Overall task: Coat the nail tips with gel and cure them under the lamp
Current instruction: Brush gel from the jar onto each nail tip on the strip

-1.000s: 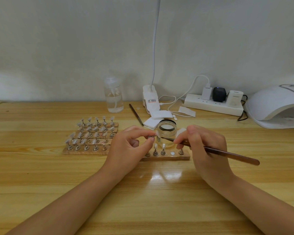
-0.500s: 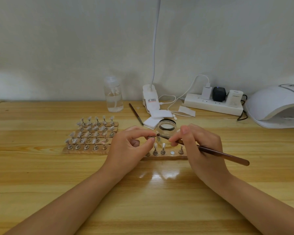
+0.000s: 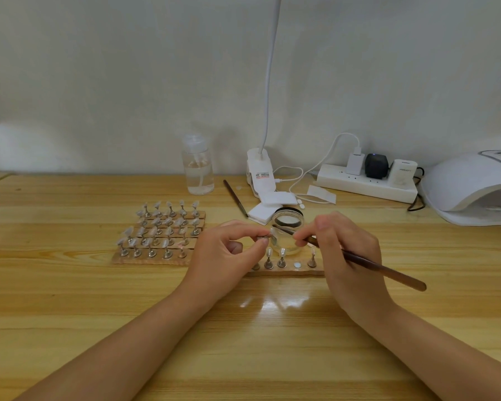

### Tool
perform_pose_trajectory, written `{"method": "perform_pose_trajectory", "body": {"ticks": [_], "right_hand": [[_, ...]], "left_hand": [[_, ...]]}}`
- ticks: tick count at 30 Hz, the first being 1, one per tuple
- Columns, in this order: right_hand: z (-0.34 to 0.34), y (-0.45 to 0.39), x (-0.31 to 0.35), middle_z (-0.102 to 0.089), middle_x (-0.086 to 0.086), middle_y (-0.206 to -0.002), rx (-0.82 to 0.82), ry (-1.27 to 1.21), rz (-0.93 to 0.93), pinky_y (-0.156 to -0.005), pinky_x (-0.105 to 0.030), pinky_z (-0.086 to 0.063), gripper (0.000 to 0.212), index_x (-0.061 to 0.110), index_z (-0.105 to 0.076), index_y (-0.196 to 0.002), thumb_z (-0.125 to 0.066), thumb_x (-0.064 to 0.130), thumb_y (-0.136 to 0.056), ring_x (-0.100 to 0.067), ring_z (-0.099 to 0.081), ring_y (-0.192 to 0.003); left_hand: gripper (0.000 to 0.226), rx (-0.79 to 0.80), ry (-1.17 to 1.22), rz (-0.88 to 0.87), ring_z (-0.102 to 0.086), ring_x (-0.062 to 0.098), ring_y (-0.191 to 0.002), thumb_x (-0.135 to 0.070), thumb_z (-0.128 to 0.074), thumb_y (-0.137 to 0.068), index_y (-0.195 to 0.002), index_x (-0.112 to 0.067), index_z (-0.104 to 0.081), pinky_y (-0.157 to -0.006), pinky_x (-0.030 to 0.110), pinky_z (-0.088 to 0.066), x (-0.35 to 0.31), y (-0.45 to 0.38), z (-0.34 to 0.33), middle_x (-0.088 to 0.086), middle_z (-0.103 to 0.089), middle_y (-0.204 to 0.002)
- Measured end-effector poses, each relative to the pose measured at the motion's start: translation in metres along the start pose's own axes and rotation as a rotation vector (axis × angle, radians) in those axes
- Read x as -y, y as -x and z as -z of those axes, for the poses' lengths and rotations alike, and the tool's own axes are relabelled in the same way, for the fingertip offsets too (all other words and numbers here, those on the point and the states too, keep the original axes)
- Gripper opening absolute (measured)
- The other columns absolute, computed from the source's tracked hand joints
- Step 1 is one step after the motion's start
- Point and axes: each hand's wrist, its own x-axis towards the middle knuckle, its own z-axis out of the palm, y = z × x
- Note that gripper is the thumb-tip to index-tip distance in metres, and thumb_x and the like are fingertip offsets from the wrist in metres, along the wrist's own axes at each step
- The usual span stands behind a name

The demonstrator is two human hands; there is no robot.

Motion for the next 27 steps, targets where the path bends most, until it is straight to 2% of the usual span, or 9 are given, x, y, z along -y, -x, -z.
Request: {"method": "perform_pose_trajectory", "body": {"ticks": [4, 11, 16, 18, 22, 24, 27], "right_hand": [[-0.0018, 0.0002, -0.0004, -0.060, 0.011, -0.068, 0.014, -0.006, -0.026, -0.066, -0.012, -0.045, 0.036, 0.014, -0.065, -0.073, -0.037, 0.028, -0.091, -0.006, -0.060, -0.071], [0.0008, 0.0016, 0.0006, -0.062, 0.006, -0.061, 0.005, -0.097, -0.098, -0.063, -0.021, -0.049, 0.036, 0.024, -0.063, -0.067, -0.036, 0.034, -0.089, -0.008, -0.062, -0.063], [0.0047, 0.0030, -0.0006, -0.058, 0.006, -0.052, 0.002, -0.154, -0.136, -0.055, -0.011, -0.042, 0.043, 0.018, -0.064, -0.061, -0.036, 0.035, -0.088, -0.006, -0.058, -0.053], [0.0061, 0.0031, -0.0014, -0.059, 0.000, -0.050, -0.019, -0.184, -0.166, -0.052, -0.010, -0.041, 0.044, 0.017, -0.064, -0.060, -0.036, 0.037, -0.087, -0.006, -0.058, -0.052], [0.0052, 0.0035, -0.0017, -0.063, -0.003, -0.060, -0.054, -0.200, -0.181, -0.053, -0.008, -0.040, 0.043, 0.019, -0.064, -0.062, -0.034, 0.037, -0.088, -0.004, -0.059, -0.056], [0.0040, 0.0040, -0.0013, -0.062, -0.003, -0.058, -0.063, -0.203, -0.181, -0.053, -0.008, -0.040, 0.041, 0.021, -0.064, -0.064, -0.035, 0.037, -0.088, -0.004, -0.059, -0.058], [0.0021, 0.0045, -0.0006, -0.063, 0.001, -0.058, -0.064, -0.181, -0.171, -0.057, -0.009, -0.041, 0.040, 0.022, -0.064, -0.066, -0.035, 0.037, -0.089, -0.006, -0.060, -0.061]], "left_hand": [[0.029, 0.001, -0.001, -0.001, -0.028, 0.003, -0.037, -0.004, -0.068, -0.077, -0.074, -0.034, -0.069, -0.041, 0.012, -0.029, 0.0000, -0.0004, -0.0003, -0.021, -0.066, -0.078], [0.028, -0.001, 0.002, 0.008, -0.029, 0.003, -0.037, -0.006, -0.068, -0.078, -0.074, -0.033, -0.069, -0.042, 0.013, -0.030, -0.0002, -0.0003, -0.0001, -0.022, -0.066, -0.079], [0.029, -0.014, 0.027, 0.011, -0.030, 0.004, -0.038, -0.004, -0.067, -0.078, -0.073, -0.032, -0.069, -0.042, 0.015, -0.031, -0.0012, -0.0009, 0.0002, -0.020, -0.067, -0.081], [0.028, -0.024, 0.047, 0.017, -0.031, 0.005, -0.040, -0.003, -0.067, -0.077, -0.072, -0.030, -0.069, -0.041, 0.015, -0.030, -0.0012, -0.0013, 0.0002, -0.018, -0.067, -0.081], [0.025, -0.043, 0.074, 0.011, -0.039, 0.024, -0.047, -0.003, -0.069, -0.076, -0.071, -0.028, -0.070, -0.042, 0.012, -0.033, -0.0002, -0.0018, 0.0007, -0.014, -0.067, -0.086], [0.027, -0.044, 0.079, 0.004, -0.042, 0.026, -0.048, -0.005, -0.069, -0.076, -0.069, -0.031, -0.070, -0.042, 0.012, -0.034, 0.0003, -0.0016, 0.0011, -0.014, -0.067, -0.087], [0.026, -0.034, 0.085, 0.001, -0.042, 0.014, -0.044, -0.007, -0.070, -0.075, -0.067, -0.032, -0.069, -0.042, 0.012, -0.035, 0.0008, -0.0016, 0.0010, -0.013, -0.067, -0.085]]}}
